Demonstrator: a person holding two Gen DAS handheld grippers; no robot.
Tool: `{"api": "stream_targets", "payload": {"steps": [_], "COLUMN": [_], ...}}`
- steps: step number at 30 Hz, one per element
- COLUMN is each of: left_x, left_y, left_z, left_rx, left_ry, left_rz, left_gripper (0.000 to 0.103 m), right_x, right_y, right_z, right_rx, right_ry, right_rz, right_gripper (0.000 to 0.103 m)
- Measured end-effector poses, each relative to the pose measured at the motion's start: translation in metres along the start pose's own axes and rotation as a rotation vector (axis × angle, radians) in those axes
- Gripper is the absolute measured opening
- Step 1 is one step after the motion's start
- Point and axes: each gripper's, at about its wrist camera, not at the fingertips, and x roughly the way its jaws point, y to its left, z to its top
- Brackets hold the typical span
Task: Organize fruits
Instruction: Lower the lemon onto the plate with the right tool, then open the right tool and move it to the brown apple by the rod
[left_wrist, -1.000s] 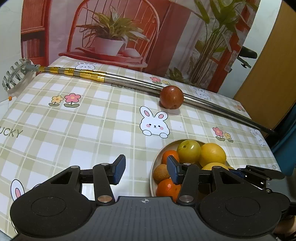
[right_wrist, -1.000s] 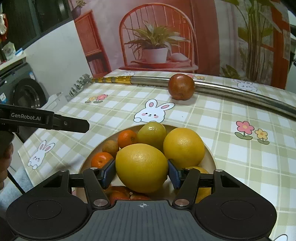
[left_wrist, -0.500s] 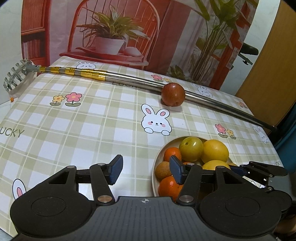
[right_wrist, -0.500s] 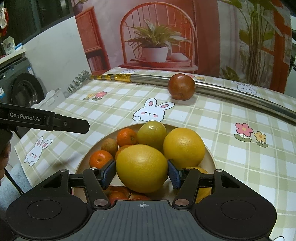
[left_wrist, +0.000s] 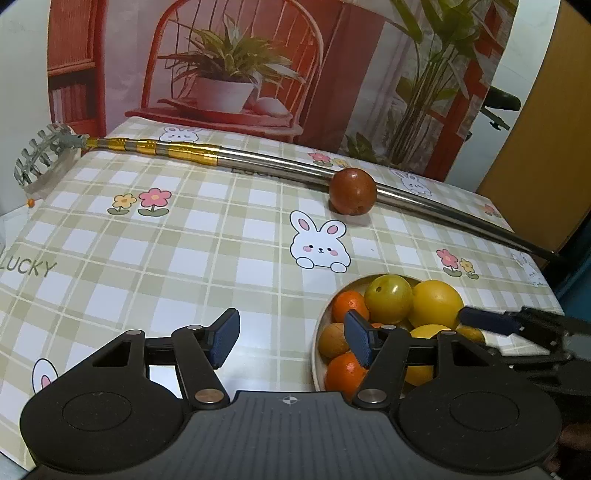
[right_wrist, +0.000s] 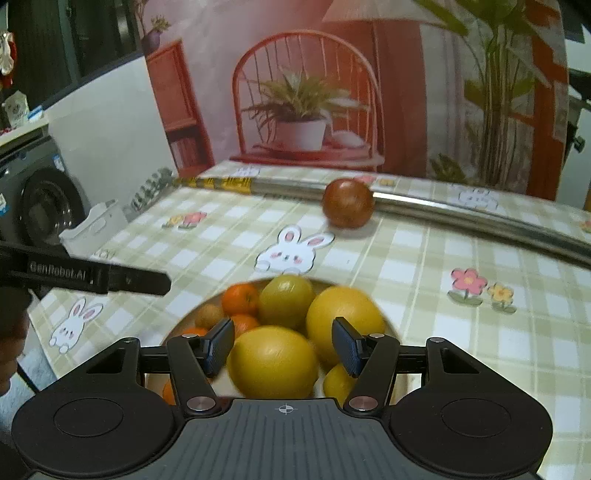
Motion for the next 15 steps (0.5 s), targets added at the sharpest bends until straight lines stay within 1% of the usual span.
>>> {"api": "stream_targets", "payload": {"steps": [4,9,12,15], "left_x": [-0.001,-0.005,-0.007,-0.007], "left_y": [0.002,0.008,0.012,0.016], "left_z": [0.004,0.018,0.027,0.034], "left_rx": [0.010,0.012,0.008,-0.002], "left_ry": [-0.019,-0.065,-0.093,-0.114], "left_rz": [0.016,0.039,0.056,0.070], "left_gripper": [0.065,0.065,0.065,0.065], "right_x": [-0.004,-0.001,0.009,0.030], "right_y": [-0.012,-0.030,-0.040,-0.050], "right_z": [0.016,0.044,0.062,0.080], "right_rx": [-0.008,-0.018,-0.031,-0.039], "right_ry": [-0.050,-0.127,-0.164,-0.182], "right_rz": [-0.020,-0.040,-0.044,-0.031], "right_gripper": [0.055,0.056,0.056,0.056]}}
